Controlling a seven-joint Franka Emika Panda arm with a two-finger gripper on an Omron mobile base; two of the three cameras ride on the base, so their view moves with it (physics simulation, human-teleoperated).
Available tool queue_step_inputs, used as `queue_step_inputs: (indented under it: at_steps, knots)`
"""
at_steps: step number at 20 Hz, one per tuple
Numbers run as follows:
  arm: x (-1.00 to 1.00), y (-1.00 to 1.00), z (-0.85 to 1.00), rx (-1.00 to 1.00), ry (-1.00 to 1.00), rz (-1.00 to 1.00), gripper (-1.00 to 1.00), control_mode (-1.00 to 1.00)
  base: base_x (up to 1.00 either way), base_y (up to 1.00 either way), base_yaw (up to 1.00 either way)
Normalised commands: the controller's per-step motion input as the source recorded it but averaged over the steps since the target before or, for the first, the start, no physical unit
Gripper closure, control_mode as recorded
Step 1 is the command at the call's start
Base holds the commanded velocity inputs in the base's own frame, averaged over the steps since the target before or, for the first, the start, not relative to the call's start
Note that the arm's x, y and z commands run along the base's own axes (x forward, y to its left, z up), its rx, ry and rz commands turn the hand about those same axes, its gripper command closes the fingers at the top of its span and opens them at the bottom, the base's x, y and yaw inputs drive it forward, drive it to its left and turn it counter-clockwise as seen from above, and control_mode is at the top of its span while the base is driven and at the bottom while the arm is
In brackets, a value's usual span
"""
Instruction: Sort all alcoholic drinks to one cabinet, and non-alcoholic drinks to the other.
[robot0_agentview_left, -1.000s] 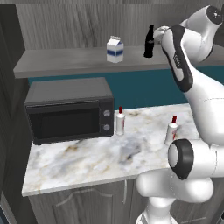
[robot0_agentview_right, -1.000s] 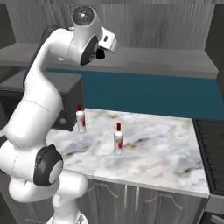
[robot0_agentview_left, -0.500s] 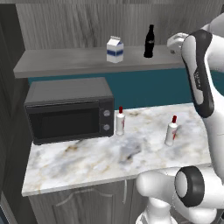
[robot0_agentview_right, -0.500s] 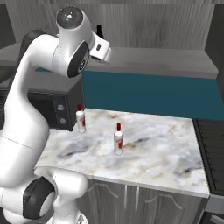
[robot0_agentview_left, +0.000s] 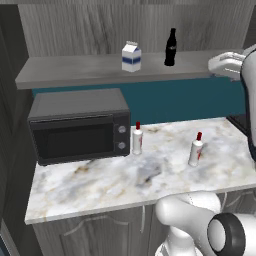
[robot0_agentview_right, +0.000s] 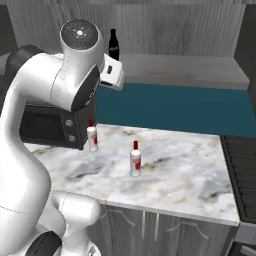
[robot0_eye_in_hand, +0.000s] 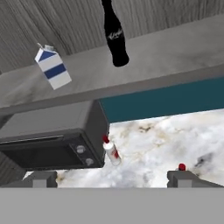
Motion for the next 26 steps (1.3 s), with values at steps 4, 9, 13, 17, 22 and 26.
queue_step_inputs:
  at_steps: [4, 9, 13, 17, 22, 26]
  knots:
    - [-0.19, -0.04, -0.48, 0.0, 0.0, 0.25, -1.0, -1.0, 0.0, 0.0, 0.0]
    - [-0.07, -0.05, -0.38, 0.0, 0.0, 0.22, -1.0, -1.0, 0.0, 0.0, 0.0]
    - [0.0, -0.01, -0.49, -0.04, -0.08, 0.21, -1.0, -1.0, 0.0, 0.0, 0.0]
    - [0.0, 0.0, -0.59, -0.09, -0.24, 0.16, -1.0, -1.0, 0.0, 0.0, 0.0]
    - [0.0, -0.05, -0.59, -0.13, -0.23, 0.06, -1.0, -1.0, 0.0, 0.0, 0.0]
    - [0.0, -0.11, -0.57, -0.14, -0.24, 0.02, -1.0, -1.0, 0.0, 0.0, 0.0]
